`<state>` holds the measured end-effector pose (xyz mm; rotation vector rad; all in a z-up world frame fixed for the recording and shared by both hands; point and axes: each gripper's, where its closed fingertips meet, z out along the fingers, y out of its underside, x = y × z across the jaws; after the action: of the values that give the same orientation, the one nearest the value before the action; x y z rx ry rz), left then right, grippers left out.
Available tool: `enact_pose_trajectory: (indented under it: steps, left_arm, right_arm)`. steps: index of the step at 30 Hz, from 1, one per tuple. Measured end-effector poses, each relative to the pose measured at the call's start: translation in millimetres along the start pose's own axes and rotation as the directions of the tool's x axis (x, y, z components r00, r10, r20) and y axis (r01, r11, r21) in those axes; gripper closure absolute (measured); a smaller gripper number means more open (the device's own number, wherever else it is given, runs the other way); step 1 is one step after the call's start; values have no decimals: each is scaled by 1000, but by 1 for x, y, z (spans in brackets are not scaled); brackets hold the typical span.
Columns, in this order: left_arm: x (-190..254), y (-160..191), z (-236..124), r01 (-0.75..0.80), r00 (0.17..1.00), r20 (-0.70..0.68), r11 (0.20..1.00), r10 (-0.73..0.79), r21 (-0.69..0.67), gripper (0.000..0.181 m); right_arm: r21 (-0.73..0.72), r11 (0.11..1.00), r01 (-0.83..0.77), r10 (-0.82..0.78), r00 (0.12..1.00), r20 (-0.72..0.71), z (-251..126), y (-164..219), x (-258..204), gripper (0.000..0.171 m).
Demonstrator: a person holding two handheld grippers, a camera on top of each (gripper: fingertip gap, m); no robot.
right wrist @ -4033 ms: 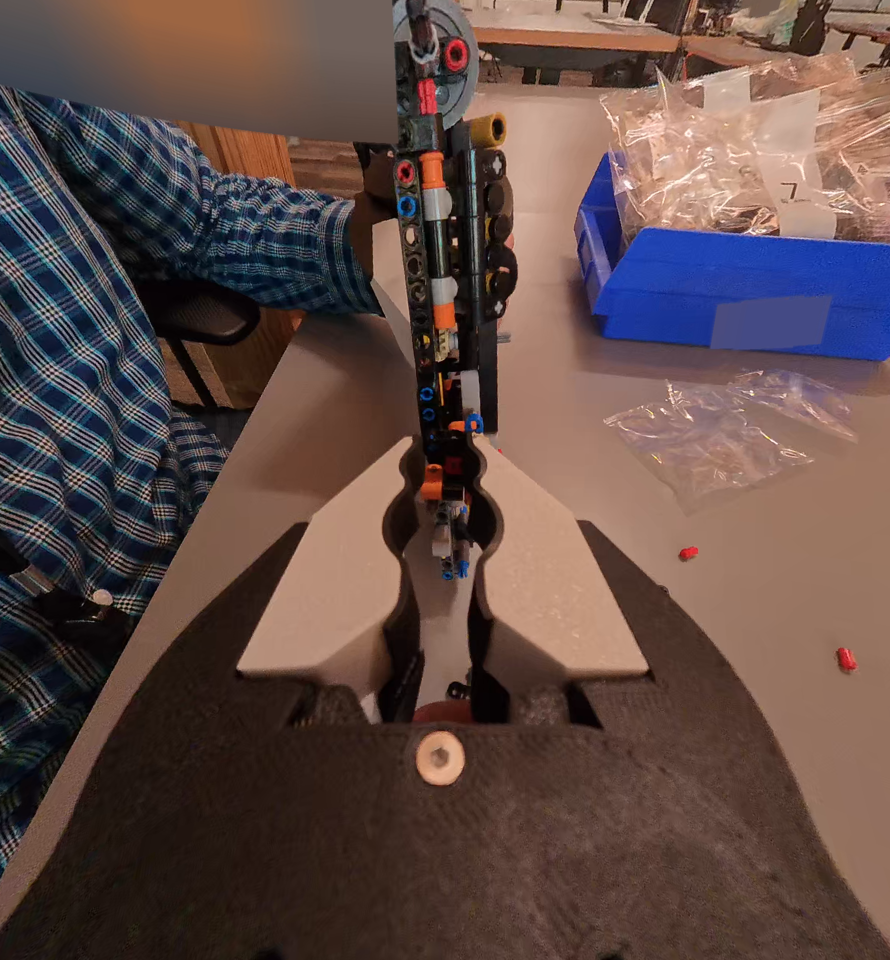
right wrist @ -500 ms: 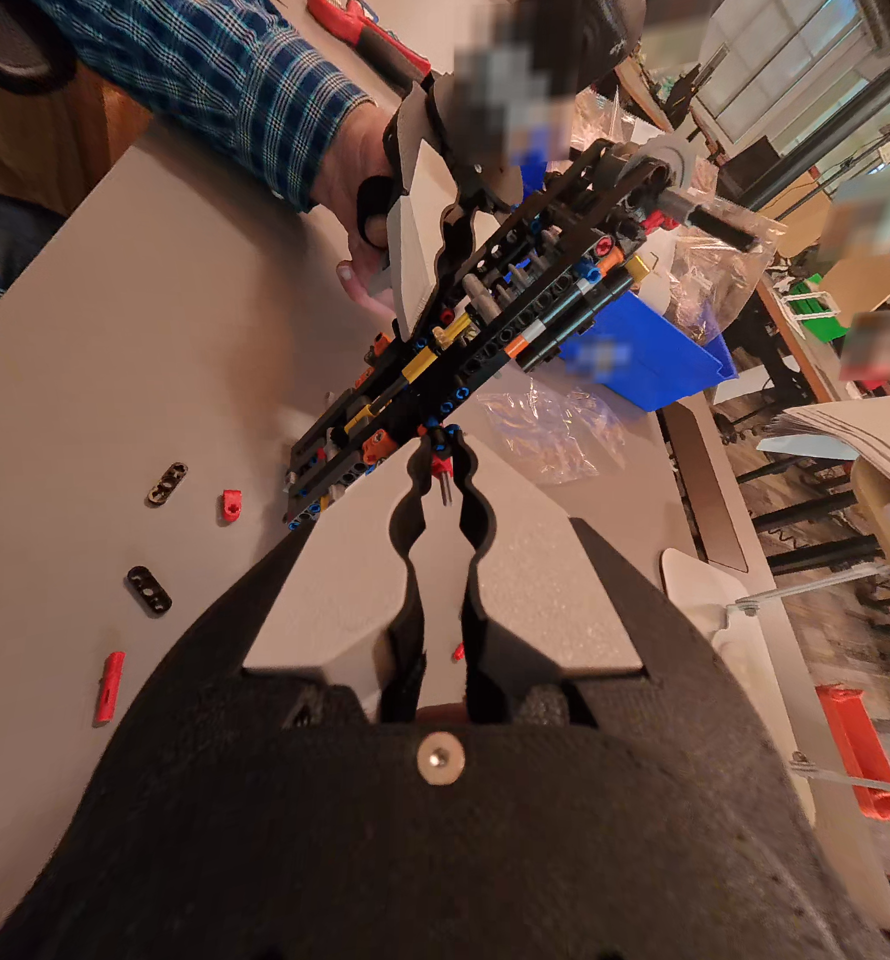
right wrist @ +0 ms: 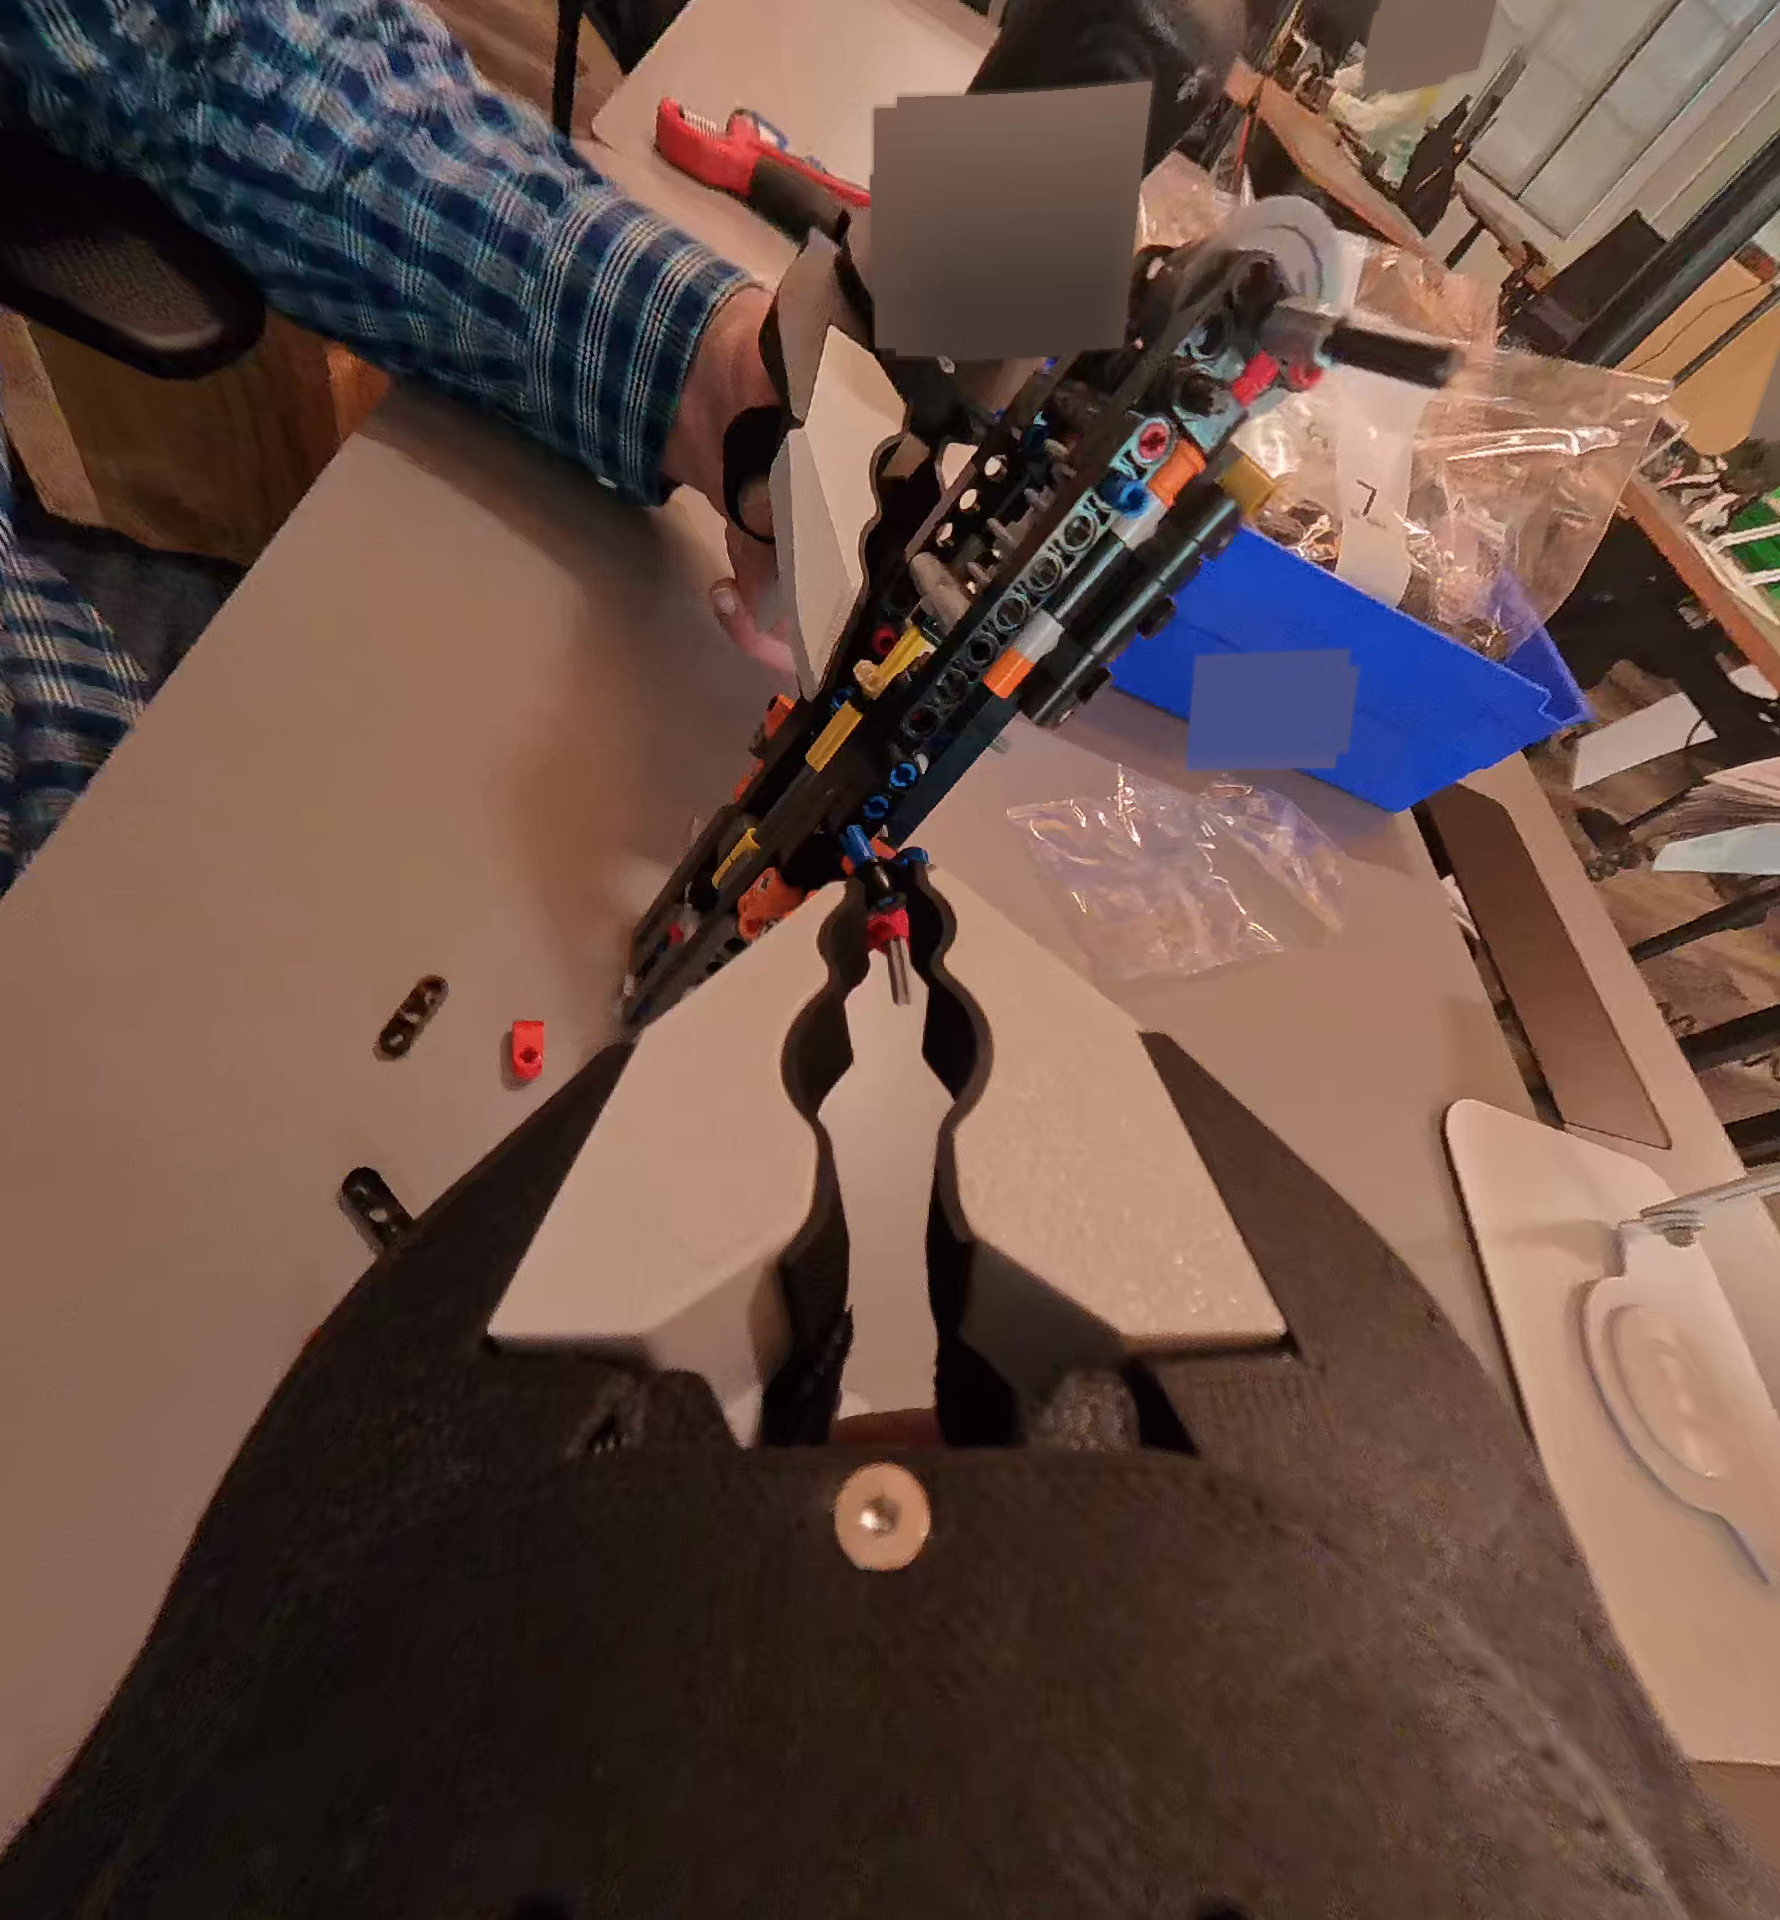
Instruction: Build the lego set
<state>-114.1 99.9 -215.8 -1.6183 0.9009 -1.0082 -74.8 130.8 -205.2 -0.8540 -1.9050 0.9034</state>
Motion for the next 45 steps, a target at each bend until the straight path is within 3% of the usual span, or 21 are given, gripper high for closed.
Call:
enact_pose_trajectory:
  steps: [5, 10, 23, 27, 32, 39, 45]
  left_arm:
    - [2, 1, 1, -41, 999, 16, 999, 41, -11, 175]
    - [4, 0, 1, -70, 997, 27, 997, 71, -21, 175]
    - [9, 0, 8, -170, 981, 79, 983, 175, -65, 175]
    - [15, 0, 13, -272, 950, 125, 956, 285, -111, 175]
    - [18, 2, 20, -414, 871, 201, 889, 449, -195, 175]
    - [18, 5, 27, -569, 708, 288, 762, 645, -308, 175]
    - [15, 9, 31, -631, 604, 330, 688, 726, -358, 174]
  right_arm:
    - [7, 995, -102, 102, 995, 5, -1, 0, -2, 166]
    - [0, 995, -97, 97, 994, -46, -1, -1, -5, 164]
    - [-149, 981, 127, -160, 958, -238, -9, 1, -7, 159]
    - [-117, 993, 11, -37, 973, -228, -15, -1, -16, 156]
    - [-18, 966, -260, 249, 941, -227, -27, 2, -17, 158]
    - [100, 765, -636, 644, 759, -96, -24, 17, -24, 161]
    - [178, 623, -761, 775, 632, -10, -20, 21, -25, 154]
